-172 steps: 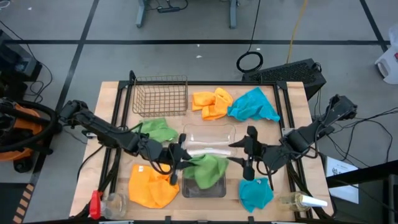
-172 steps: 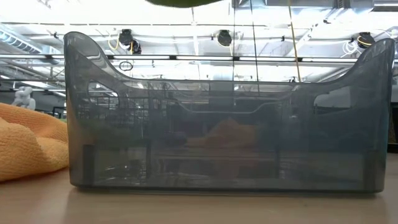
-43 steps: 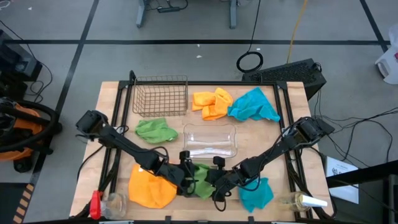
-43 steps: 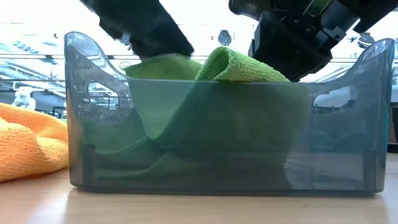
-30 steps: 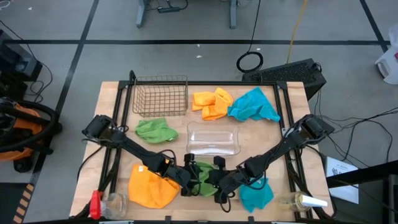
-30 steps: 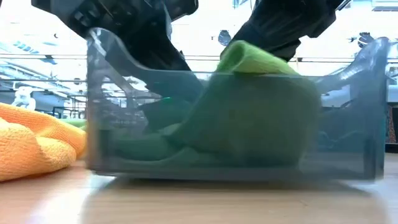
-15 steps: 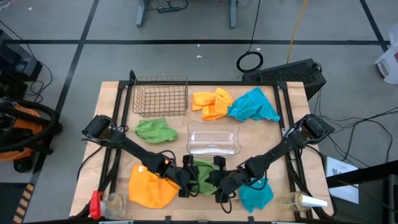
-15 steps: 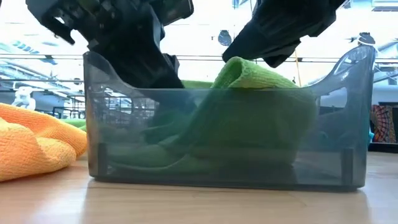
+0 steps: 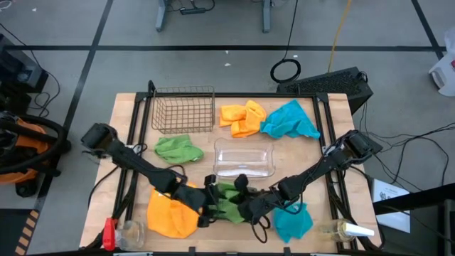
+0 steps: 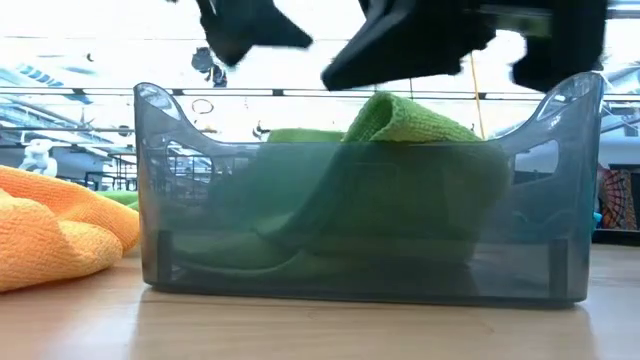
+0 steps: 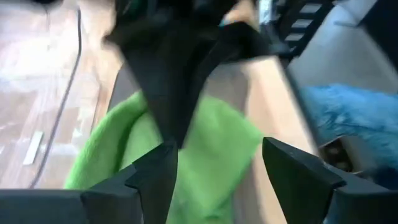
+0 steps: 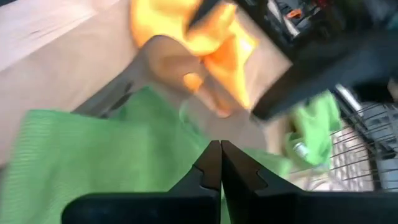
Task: Sort microfiber towel by color & place in baskets
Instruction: Put the right green towel into the black transparent bin
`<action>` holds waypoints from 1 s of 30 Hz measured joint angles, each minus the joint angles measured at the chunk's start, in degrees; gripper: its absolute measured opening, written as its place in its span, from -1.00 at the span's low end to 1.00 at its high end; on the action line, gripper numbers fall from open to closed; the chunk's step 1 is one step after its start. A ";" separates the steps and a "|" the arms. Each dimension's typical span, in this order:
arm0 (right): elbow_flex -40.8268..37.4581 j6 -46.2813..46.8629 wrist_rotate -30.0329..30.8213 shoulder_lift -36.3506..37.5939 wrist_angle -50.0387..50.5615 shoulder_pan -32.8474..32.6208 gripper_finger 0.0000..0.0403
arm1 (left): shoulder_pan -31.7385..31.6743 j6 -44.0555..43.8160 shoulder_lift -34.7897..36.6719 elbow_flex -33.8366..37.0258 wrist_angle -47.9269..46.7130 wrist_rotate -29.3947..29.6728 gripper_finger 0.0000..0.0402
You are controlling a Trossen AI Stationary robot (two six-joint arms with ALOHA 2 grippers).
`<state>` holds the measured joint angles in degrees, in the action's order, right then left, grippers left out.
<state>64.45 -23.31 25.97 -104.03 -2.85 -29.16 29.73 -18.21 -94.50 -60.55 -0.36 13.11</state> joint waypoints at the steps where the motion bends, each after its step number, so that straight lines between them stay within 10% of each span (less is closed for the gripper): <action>1: 0.64 -0.52 -0.44 0.00 0.33 0.59 -1.00 | 0.59 -0.50 1.43 0.00 -1.18 0.07 0.19; 30: 2.80 -8.16 -13.60 -13.60 -0.52 6.42 -1.00 | 6.00 -2.46 10.17 2.51 -12.59 13.21 0.19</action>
<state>67.25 -31.47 12.37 -117.63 -3.37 -22.75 35.73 -20.67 -84.33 -58.05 -12.95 26.31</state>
